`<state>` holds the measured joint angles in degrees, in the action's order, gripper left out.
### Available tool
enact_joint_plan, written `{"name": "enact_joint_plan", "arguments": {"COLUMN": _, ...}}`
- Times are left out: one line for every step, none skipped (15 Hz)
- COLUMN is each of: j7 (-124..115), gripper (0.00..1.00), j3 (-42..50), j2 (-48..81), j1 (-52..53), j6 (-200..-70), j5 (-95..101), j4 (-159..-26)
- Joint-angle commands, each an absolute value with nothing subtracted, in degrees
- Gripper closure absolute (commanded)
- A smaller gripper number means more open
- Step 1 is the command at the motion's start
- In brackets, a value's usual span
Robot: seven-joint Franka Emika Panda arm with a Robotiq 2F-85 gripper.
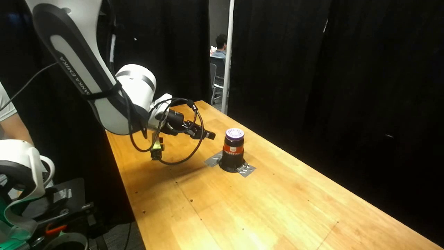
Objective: Put the elastic rubber on the object that is attached to the table
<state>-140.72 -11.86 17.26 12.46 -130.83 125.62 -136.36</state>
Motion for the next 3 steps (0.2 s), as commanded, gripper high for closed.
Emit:
{"name": "enact_joint_plan", "arguments": {"j7": -140.24, "gripper": 0.87, "j3": -13.55, "j2": 17.28, "j1": 10.57, "j6": -132.52, "j5": 125.42, "j4": -136.36}}
{"name": "enact_joint_plan", "arguments": {"j7": -140.29, "gripper": 0.78, "j3": -13.64, "j2": 17.29, "j1": 9.96, "j6": -134.91, "j5": 125.51, "j4": -136.33}}
{"name": "enact_joint_plan", "arguments": {"j7": -140.26, "gripper": 0.71, "j3": -13.63, "j2": 17.27, "j1": 9.49, "j6": -136.06, "j5": 125.53, "j4": -136.3}}
